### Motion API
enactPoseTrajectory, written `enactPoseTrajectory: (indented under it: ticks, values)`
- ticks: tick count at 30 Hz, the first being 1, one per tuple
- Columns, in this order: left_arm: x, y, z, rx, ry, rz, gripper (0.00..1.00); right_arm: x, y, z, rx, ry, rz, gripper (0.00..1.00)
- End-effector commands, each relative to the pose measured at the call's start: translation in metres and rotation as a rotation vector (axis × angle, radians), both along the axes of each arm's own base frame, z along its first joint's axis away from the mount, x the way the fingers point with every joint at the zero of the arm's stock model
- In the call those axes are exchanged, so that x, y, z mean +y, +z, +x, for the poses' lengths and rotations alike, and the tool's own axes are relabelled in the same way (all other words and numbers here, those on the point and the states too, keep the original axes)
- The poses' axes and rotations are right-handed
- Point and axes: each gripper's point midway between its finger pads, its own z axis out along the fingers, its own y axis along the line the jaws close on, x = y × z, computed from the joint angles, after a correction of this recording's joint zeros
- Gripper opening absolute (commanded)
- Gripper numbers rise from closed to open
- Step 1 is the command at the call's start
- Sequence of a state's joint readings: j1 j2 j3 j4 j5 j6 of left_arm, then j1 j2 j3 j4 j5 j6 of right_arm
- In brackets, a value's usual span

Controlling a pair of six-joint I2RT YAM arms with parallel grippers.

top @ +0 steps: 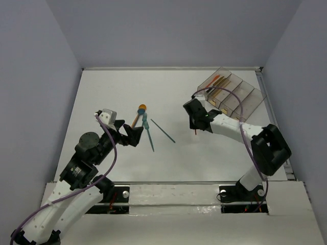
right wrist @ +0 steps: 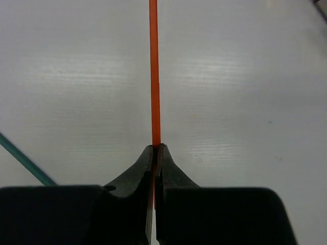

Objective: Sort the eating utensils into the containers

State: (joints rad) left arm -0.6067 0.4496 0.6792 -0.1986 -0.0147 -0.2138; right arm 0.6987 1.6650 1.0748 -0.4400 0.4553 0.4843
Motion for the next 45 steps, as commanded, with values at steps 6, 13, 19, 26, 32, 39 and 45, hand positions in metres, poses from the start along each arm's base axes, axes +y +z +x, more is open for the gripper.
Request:
enactPoseTrajectory:
  ticks: [6,13,19,26,32,39,45]
  values:
    - [-0.001,0.012,0.001,-0.051,-0.005,-0.024,0.99,-0.105,0.138,0.122,-0.456,-0.323,0.305,0.00]
    - [-0.001,0.012,0.001,-0.050,-0.005,-0.023,0.99,-0.168,0.138,0.196,-0.486,-0.510,0.369,0.00]
    - [-0.001,0.012,0.001,-0.050,-0.007,-0.023,0.99,-0.196,0.105,0.236,-0.417,-0.572,0.447,0.00]
    - [-0.001,0.012,0.002,-0.051,-0.006,-0.021,0.99,-0.206,0.073,0.233,-0.361,-0.617,0.474,0.09]
    - [0.000,0.010,0.003,-0.044,0.002,-0.019,0.99,-0.199,0.075,0.230,-0.345,-0.571,0.485,0.49]
    - [0.001,0.012,0.002,-0.052,0.002,-0.023,0.99,-0.145,0.138,0.204,-0.424,-0.285,0.557,0.55]
    - [0.001,0.013,0.003,-0.051,0.004,-0.024,0.99,0.003,0.127,0.123,-0.313,0.197,0.437,0.53]
